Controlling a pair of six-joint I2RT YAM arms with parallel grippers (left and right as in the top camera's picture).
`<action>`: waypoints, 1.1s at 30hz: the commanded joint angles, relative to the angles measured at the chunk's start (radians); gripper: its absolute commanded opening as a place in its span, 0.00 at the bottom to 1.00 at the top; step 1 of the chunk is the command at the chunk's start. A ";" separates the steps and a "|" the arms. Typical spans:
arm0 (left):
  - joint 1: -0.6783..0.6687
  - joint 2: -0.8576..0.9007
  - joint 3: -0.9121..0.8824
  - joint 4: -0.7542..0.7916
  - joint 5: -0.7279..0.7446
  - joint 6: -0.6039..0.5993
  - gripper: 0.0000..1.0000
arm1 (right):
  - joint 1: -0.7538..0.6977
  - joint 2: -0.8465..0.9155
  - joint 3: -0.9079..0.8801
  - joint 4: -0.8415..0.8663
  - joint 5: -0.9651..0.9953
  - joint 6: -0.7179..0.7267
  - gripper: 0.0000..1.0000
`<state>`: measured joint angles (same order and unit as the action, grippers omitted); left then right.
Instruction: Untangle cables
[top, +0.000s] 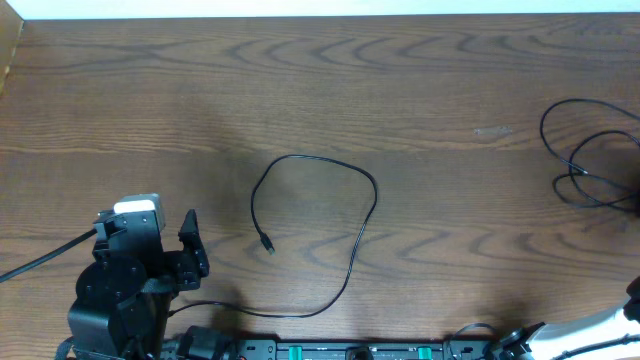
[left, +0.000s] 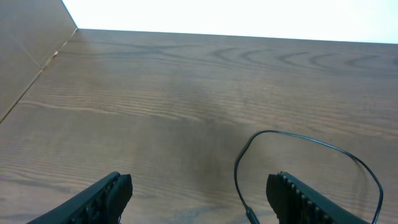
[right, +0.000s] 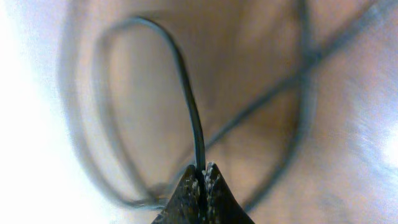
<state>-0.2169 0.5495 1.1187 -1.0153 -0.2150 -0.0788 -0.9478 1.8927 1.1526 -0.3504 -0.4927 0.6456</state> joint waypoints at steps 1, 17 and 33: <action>0.004 -0.002 -0.002 -0.003 -0.002 -0.009 0.75 | -0.034 0.009 0.133 -0.002 -0.249 0.003 0.01; 0.004 -0.002 -0.002 -0.035 -0.002 -0.009 0.75 | -0.159 0.009 0.680 0.074 -0.369 0.101 0.01; 0.004 -0.002 -0.002 -0.035 -0.002 -0.009 0.75 | -0.294 0.010 0.684 -0.447 0.529 0.242 0.18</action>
<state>-0.2169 0.5495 1.1187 -1.0489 -0.2150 -0.0788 -1.2346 1.9079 1.8267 -0.7753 -0.1730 0.7795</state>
